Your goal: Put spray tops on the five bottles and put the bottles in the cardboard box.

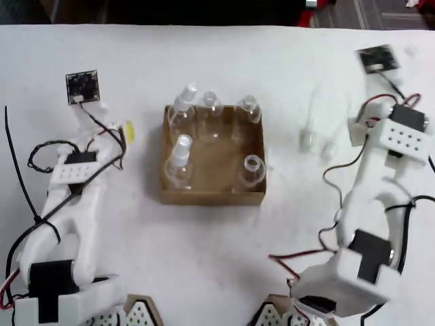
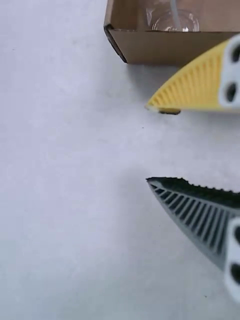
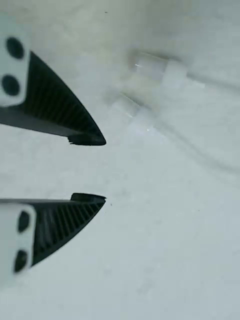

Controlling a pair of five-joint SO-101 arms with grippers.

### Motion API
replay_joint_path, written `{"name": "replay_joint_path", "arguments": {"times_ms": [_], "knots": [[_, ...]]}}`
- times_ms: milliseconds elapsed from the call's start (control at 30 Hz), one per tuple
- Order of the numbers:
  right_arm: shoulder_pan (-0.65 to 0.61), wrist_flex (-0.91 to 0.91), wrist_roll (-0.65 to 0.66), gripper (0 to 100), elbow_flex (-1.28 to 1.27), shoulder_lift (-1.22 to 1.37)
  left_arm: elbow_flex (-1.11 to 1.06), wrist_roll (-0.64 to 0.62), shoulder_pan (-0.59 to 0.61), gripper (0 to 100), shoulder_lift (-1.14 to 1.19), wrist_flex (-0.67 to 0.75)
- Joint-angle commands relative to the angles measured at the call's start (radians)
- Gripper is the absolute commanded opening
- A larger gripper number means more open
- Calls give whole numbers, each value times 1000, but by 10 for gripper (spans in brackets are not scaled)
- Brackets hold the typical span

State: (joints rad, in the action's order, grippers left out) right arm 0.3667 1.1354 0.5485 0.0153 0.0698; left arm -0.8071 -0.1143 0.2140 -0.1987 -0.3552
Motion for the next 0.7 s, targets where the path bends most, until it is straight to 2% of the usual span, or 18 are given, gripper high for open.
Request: {"name": "replay_joint_path", "arguments": {"times_ms": [0, 100, 167, 300, 400, 533, 633, 667], "knots": [[19, 19, -104, 142, 150, 134, 3, 11, -10, 195, -48, 29], [-13, 105, -117, 142, 253, 229, 3, 11, -10, 195, -48, 31], [-48, 194, -61, 139, 319, 277, 2, 11, -10, 195, -48, 31], [-114, 363, 215, 138, 425, 306, 2, 12, -10, 195, -48, 31], [-139, 456, 364, 138, 474, 283, 3, 41, -15, 195, -48, 32], [-124, 409, 546, 139, 493, 259, 3, 52, -27, 195, -48, 32], [-93, 394, 835, 141, 486, 277, 3, 52, -25, 195, -48, 32], [-84, 392, 895, 142, 486, 291, 3, 52, -24, 195, -48, 32]]}}
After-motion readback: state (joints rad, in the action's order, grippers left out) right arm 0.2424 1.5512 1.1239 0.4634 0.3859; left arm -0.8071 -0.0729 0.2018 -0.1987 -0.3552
